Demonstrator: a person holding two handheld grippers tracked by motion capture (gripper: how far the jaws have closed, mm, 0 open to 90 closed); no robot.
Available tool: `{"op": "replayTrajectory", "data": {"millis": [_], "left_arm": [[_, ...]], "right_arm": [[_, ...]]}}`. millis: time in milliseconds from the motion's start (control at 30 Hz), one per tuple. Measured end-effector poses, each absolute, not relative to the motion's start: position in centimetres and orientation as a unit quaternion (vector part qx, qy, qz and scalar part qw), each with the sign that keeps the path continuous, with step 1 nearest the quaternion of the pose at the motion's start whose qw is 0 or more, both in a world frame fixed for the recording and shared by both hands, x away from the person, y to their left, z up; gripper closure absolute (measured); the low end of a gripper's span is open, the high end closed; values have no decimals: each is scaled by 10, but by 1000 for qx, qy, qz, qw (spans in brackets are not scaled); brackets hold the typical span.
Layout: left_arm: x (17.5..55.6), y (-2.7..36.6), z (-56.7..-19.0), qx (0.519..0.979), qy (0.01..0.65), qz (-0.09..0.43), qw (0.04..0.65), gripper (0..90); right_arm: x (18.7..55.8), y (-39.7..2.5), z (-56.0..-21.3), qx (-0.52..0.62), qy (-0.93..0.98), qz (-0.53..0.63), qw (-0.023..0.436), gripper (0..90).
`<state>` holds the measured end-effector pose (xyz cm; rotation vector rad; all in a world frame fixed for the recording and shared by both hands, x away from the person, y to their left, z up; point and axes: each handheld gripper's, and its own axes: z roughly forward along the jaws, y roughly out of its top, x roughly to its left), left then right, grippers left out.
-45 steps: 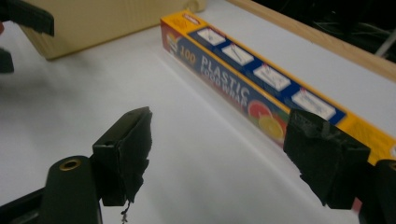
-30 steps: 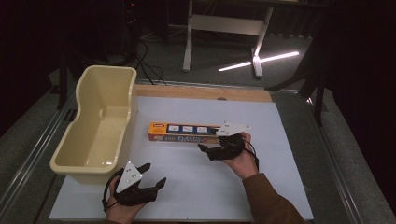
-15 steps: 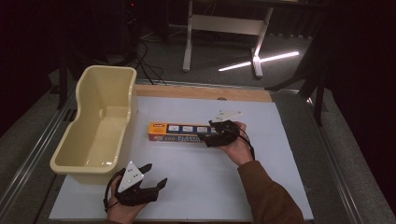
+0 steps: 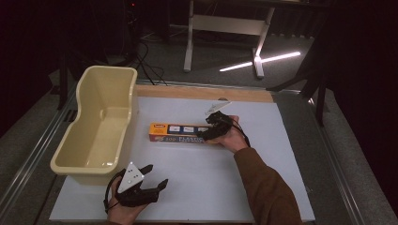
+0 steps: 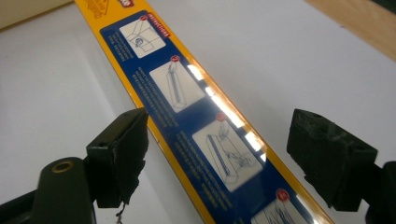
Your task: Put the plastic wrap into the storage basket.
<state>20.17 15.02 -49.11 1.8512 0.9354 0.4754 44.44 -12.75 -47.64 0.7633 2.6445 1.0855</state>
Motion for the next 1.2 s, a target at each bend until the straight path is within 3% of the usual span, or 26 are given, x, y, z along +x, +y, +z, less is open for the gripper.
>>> {"op": "replayTrajectory", "data": {"millis": [167,467,733,1033,1200], "left_arm": [[201,150,-491,761,383,194,486,277],[202,149,-492,763,382,192,485,277],[200,151,-491,760,384,194,488,279],[200,151,-491,759,385,195,488,283],[199,149,-491,761,382,195,487,284]], "right_arm": [[450,-125,-488,228,898,371,61,150],[460,-121,-503,203,922,324,61,130],[456,-109,-500,199,939,268,79,157],[435,-100,-487,157,963,183,121,269],[435,-96,-495,133,966,160,156,237]]}}
